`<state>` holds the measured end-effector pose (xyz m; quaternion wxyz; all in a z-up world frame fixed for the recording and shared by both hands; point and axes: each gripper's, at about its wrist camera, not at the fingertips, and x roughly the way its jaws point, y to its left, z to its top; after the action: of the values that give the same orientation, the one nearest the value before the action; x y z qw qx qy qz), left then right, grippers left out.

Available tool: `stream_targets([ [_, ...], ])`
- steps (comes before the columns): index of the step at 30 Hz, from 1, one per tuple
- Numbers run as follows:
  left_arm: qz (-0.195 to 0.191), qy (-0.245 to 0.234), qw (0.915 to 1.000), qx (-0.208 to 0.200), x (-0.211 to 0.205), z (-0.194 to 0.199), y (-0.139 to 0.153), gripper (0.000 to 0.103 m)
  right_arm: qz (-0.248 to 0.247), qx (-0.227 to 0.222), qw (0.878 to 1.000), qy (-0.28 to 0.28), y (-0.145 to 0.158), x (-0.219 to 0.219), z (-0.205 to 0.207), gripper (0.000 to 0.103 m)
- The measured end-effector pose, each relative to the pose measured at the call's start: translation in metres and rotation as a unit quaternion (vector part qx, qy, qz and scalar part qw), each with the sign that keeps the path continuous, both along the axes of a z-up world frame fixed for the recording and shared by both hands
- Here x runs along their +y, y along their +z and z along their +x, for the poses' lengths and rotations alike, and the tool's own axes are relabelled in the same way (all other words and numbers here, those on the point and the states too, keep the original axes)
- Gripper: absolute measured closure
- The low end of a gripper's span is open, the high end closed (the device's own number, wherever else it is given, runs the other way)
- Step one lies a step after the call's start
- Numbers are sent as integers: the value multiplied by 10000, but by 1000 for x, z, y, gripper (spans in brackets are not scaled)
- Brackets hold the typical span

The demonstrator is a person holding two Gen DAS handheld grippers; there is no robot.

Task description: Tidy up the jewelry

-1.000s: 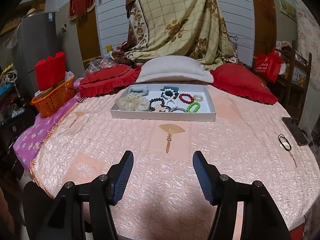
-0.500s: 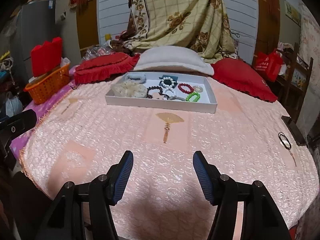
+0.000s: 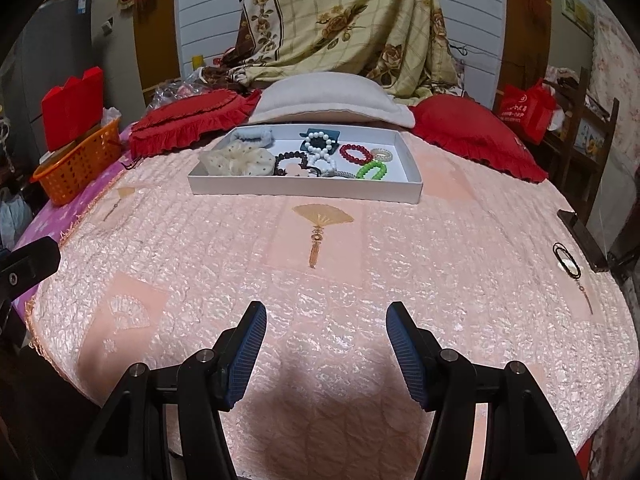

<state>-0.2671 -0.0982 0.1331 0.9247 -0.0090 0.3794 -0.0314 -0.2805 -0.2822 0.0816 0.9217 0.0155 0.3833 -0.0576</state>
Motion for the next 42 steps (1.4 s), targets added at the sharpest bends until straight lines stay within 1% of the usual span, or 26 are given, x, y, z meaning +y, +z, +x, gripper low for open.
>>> stream_targets([
  [7,-21,4,10000,1,1,0,0,3,-92,2,9999,43,-1,6,-1,43],
  [16,26,-53,9999,99,-5,-3,-6,3,-123,59,9999,-105,-3,-1,0,43],
  [20,64,-54,9999,148,-7,-4,-10,3,-248,91,9994,-207,-4,-3,0,43],
  [25,91,-38,9997,218,-9,-3,-15,3,-544,230,9977,-337,-12,-4,0,42],
  [27,113,-50,9996,247,-10,-2,-17,3,-701,229,9965,-384,-13,-4,-1,38],
  [29,122,-75,9995,283,-12,-1,-20,3,-772,187,9961,-392,-13,-4,-2,35],
  [33,181,-101,9991,364,-16,2,-26,3,-753,103,9965,-349,-12,-3,-2,35],
  [42,244,-128,9979,582,-23,11,-41,3,-529,111,9977,-402,-22,-12,3,35],
])
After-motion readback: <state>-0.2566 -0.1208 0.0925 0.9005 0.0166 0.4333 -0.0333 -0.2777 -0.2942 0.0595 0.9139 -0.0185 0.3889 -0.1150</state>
